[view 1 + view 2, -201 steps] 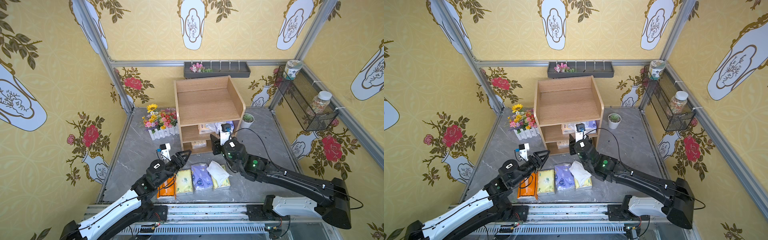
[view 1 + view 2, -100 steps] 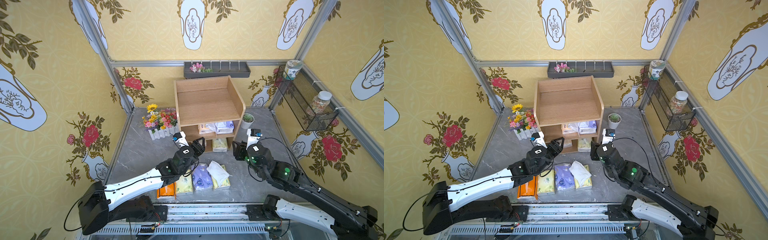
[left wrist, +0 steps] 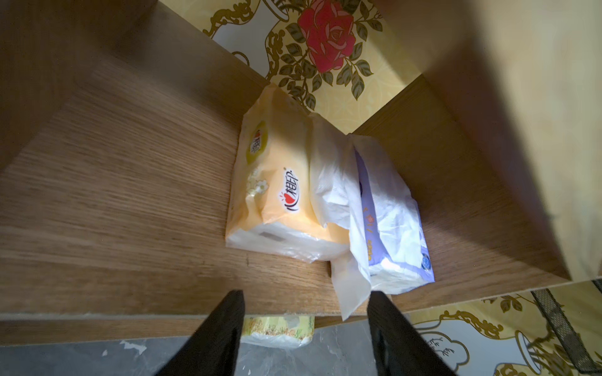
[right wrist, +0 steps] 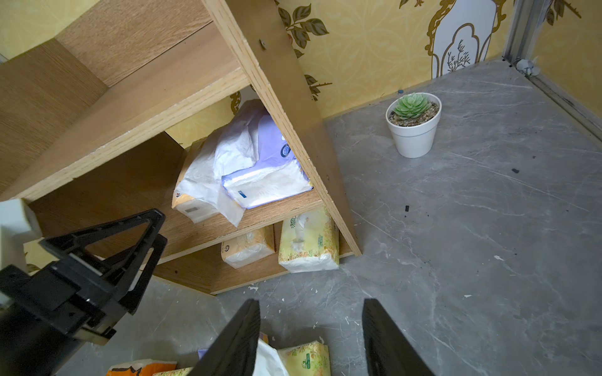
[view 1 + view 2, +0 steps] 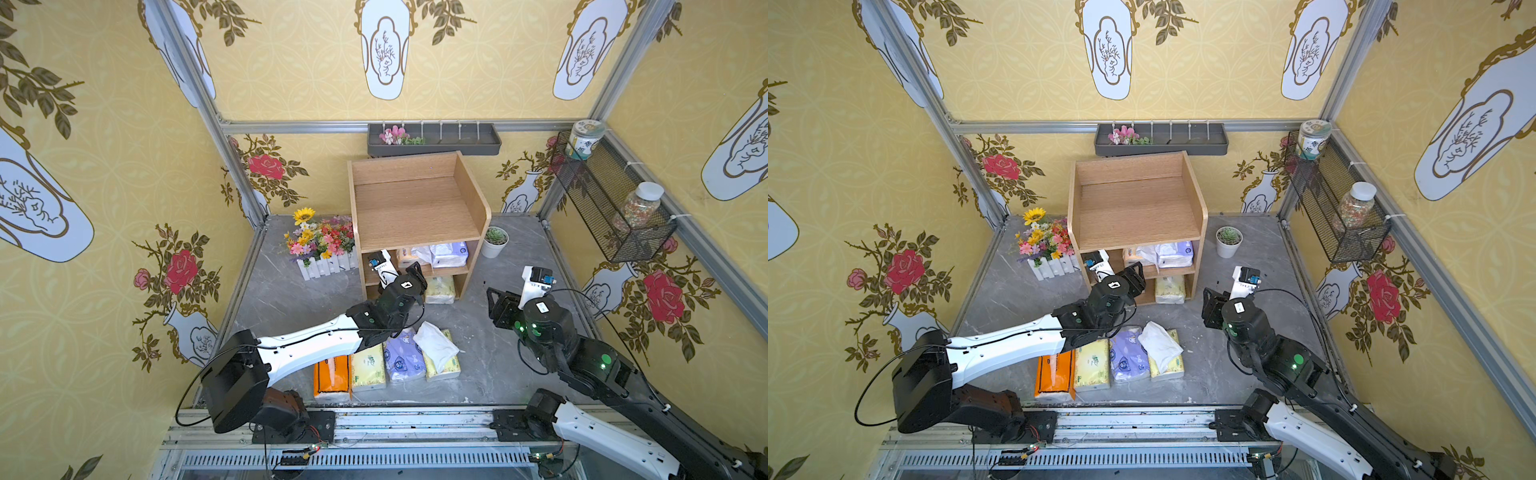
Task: Remove the tissue boxes from the shelf
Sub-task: Pick up a box of tissues from the shelf.
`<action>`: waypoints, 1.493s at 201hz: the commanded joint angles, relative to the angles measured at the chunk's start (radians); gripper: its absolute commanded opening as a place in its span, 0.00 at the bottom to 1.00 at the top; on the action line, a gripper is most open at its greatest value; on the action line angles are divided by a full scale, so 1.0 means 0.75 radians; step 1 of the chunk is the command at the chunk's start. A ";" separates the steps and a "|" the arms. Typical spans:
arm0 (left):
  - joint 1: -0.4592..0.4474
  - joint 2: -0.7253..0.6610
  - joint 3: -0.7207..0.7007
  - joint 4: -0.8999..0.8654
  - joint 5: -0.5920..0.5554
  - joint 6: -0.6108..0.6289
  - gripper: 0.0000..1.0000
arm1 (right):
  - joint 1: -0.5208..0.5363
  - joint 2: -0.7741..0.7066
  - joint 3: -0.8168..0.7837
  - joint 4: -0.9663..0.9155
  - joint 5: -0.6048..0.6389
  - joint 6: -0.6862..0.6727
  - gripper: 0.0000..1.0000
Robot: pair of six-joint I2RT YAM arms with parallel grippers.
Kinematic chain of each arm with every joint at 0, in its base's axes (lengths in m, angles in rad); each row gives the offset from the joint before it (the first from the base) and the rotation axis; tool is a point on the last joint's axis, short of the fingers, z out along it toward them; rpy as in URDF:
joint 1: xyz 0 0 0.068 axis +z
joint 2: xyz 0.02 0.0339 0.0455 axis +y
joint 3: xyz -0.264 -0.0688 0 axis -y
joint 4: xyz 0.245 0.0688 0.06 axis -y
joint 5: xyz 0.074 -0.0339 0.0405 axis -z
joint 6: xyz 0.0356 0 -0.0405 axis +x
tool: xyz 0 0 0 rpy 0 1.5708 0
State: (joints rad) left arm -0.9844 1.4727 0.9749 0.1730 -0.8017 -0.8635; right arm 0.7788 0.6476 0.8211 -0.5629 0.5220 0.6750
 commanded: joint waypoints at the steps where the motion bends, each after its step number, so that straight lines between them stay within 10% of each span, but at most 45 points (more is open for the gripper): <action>1: 0.027 0.046 0.017 0.056 -0.056 0.033 0.67 | -0.005 -0.010 0.011 -0.037 0.008 -0.026 0.55; 191: 0.128 0.216 0.020 0.320 -0.090 0.000 0.62 | -0.010 -0.040 -0.011 -0.034 -0.047 -0.002 0.55; 300: 0.130 0.276 0.016 0.376 -0.122 -0.059 0.28 | -0.009 -0.034 0.008 -0.050 -0.060 -0.005 0.54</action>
State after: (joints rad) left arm -0.8867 1.6752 0.9974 0.4198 -0.8829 -0.8989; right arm 0.7723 0.6193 0.8143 -0.6071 0.4744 0.6739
